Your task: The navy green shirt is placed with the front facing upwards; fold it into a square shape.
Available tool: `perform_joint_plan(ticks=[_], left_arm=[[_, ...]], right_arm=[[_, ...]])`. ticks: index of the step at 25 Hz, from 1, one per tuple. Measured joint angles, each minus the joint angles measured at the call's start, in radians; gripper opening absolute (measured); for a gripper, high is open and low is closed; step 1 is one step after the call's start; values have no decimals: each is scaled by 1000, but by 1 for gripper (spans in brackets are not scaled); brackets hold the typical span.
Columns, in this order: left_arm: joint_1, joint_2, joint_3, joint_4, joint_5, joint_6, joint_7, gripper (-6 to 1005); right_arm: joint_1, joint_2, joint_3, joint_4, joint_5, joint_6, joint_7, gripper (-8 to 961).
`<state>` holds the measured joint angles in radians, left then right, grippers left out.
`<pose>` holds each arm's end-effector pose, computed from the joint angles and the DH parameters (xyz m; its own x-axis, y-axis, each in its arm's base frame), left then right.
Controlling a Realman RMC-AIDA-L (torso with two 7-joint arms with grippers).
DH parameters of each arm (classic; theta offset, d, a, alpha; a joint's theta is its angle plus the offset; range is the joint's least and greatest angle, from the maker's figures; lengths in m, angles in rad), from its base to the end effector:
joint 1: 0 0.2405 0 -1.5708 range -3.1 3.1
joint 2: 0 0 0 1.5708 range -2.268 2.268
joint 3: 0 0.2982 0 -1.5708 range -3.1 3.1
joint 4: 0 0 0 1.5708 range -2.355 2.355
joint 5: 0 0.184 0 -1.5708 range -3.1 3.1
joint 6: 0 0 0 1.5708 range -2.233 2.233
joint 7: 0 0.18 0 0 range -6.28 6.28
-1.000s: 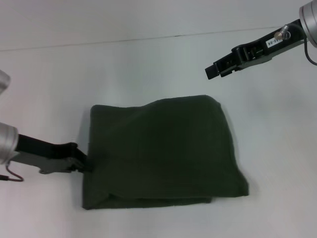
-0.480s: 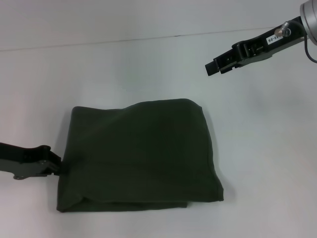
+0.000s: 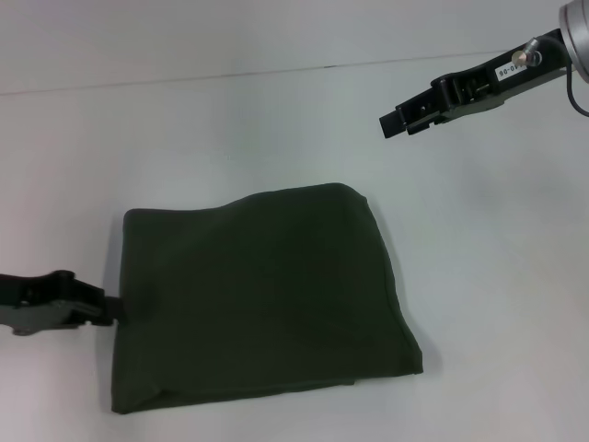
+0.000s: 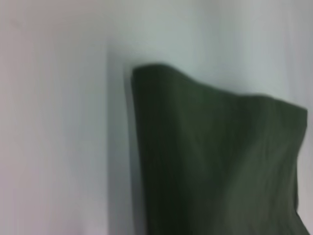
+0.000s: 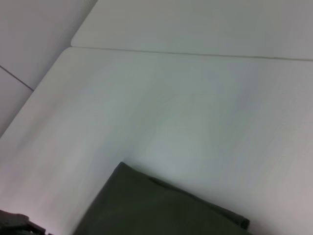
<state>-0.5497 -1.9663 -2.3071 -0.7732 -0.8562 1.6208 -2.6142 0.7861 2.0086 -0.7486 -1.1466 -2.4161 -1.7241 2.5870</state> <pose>-0.3109 0.3304 -0.0237 0.0650 0.9882 0.1385 0.9973 -0.0689 0.0237 0.2014 0.4087 0.0209 0.5006 -0.8341 -0.2319 -0.8651 -0.4715 -0.1714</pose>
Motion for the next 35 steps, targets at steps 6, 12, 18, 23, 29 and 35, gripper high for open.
perform_joint_plan(ticks=[6,12,18,23,29,35], left_arm=[[40,0,-68,-65,1,13,3,208],[53,-15,-94,-133,-8,21,67,378],[72,-80,-185,-178,-150,95,403,662],[142,-145,-195,-199,-243,141,746,666],[245,-178,-197,-126,-336,161,1095,670],[333,-191,-195,70,-339,172,1392,671]], right_arm=[[-2,-2,1,1,0,0,0,484],[-2,-2,3,1,7,0,-26,485],[-88,37,34,-9,180,92,-346,485],[-285,94,-24,58,530,199,-982,496],[-364,80,-97,264,840,213,-1264,532],[-454,87,-243,330,747,134,-1349,691]])
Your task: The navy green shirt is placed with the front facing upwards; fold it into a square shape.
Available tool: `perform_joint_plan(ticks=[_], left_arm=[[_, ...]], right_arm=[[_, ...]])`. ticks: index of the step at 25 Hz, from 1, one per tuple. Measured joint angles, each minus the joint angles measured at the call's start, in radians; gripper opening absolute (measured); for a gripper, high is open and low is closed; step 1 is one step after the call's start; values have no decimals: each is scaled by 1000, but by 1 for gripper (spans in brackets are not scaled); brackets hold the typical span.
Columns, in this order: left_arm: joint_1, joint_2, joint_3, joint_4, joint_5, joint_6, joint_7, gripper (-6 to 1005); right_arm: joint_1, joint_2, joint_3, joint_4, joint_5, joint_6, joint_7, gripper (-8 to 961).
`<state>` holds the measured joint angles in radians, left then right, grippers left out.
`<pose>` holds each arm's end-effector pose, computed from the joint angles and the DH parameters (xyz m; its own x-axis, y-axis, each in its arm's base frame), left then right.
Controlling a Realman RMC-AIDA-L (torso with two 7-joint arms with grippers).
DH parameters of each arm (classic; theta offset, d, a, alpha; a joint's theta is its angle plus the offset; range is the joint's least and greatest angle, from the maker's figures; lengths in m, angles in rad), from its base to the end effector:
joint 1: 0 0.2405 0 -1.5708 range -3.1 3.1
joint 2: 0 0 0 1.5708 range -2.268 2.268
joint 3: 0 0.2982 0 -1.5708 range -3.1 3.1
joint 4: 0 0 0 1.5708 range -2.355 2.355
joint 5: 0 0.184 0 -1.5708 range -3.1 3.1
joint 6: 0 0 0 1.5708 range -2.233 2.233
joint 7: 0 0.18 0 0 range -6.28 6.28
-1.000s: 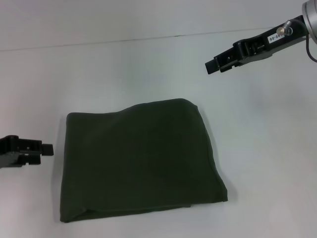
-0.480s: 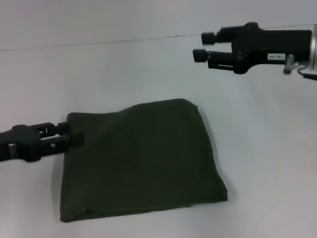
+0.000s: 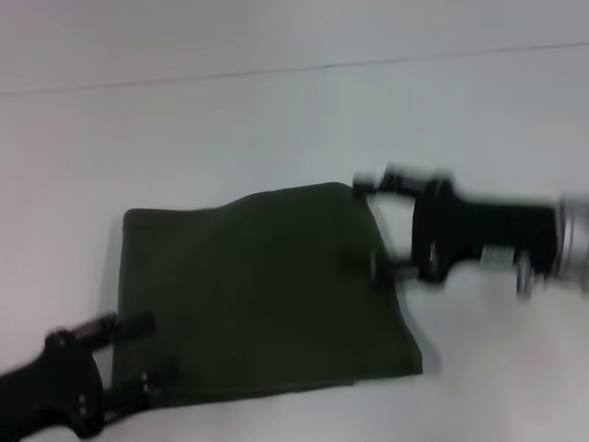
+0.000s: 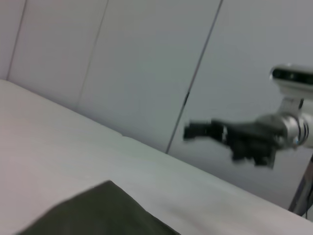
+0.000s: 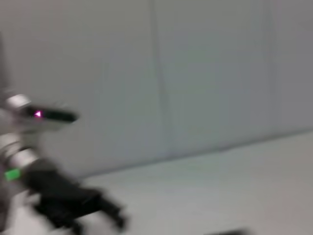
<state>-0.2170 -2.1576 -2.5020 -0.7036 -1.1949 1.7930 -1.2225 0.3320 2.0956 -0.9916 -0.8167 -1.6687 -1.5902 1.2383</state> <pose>-0.2985 0.2270 -0.0603 0.6730 0.3664 0.6425 0.5213 -0.8512 -0.0606 0.2510 0.2960 -0.0504 0.7991 -0.1343 -0.5860 -0.2956 -0.9365 -0.1885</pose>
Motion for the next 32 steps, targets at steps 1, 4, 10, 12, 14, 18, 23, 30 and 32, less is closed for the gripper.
perform_joint_plan(ticks=[1,4,10,12,14,18,23,30,32], left_arm=[[8,2,1,28,2,-2,23,671],[22,4,1,58,18,-8,42,669],[34,20,1,55,35,-24,51,665],[37,25,-1,56,41,-45,54,666],[39,27,-2,55,44,-59,60,666],[42,29,-11,53,43,-66,102,665],[43,30,-33,52,46,-69,122,665],[46,30,-33,61,59,-27,158,665],[47,28,-31,62,60,-18,160,664]], right_arm=[[-7,-2,-33,28,-11,-17,-15,727],[-11,-4,-70,62,-54,-68,-28,926],[-17,-5,-69,127,-81,-93,-61,857],[-14,-8,-69,154,-96,-92,-71,819],[-14,-9,-68,167,-109,-96,-82,780],[-24,-7,-52,170,-103,-110,-99,761],[-23,-6,-31,176,-104,-114,-107,761],[-17,-5,-31,189,-109,-116,-113,761],[-17,-5,-31,191,-109,-115,-113,761]])
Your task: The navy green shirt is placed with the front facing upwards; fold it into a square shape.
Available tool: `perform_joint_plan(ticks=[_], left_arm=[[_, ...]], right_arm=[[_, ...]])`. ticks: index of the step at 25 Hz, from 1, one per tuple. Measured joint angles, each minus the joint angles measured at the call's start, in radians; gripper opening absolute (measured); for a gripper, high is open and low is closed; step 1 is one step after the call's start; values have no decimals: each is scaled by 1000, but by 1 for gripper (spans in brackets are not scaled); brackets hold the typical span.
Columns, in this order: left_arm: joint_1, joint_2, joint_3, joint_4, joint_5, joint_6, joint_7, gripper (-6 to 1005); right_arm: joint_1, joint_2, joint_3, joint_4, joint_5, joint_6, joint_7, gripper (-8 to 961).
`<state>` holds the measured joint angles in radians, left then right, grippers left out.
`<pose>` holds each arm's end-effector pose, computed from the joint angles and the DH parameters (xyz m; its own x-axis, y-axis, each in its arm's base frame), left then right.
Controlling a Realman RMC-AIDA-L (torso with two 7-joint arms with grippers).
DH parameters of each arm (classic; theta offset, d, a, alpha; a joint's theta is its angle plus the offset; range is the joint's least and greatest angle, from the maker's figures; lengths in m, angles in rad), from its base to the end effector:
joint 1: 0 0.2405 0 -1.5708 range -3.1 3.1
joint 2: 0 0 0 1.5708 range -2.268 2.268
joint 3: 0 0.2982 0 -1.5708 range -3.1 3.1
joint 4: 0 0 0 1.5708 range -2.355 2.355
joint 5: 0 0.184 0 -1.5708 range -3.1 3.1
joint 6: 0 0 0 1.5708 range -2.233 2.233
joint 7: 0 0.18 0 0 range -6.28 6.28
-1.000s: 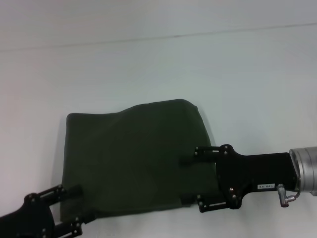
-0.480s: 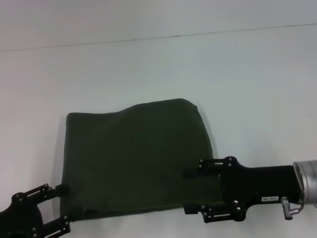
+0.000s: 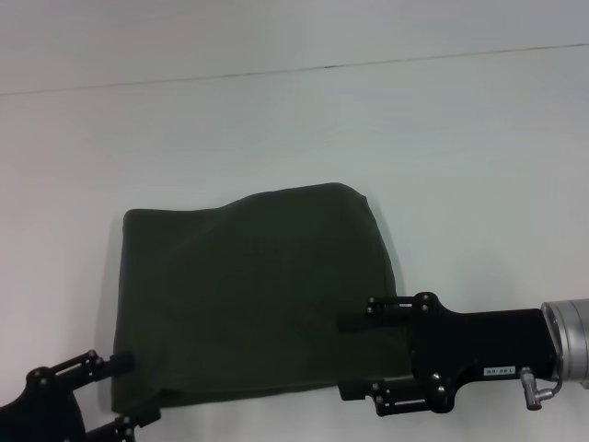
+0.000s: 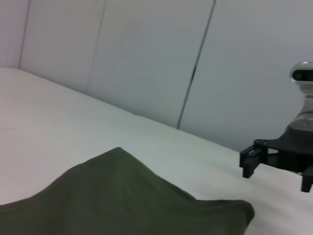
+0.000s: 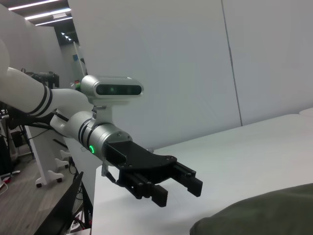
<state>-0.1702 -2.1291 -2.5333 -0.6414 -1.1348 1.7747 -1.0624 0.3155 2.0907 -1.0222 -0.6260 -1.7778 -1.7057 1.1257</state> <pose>-0.3249 0.2055 -0.0612 0.7315 0.3289 0.5973 0.4967 -0.8571 -0.1364 0.2708 0.2415 -0.0830 0.7995 -0.2365 -0.5521 -0.2737 -0.9617 0.0156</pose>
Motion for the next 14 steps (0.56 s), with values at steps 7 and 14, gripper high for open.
perform_joint_plan(ticks=[7,14], left_arm=[[1,-5,1,-7,1,7,16,664],[2,-7,-1,-7,1,7,16,666]], right_arm=[[5,0,1,2,0,5,-1,761],[11,0,1,2,0,6,-1,761]])
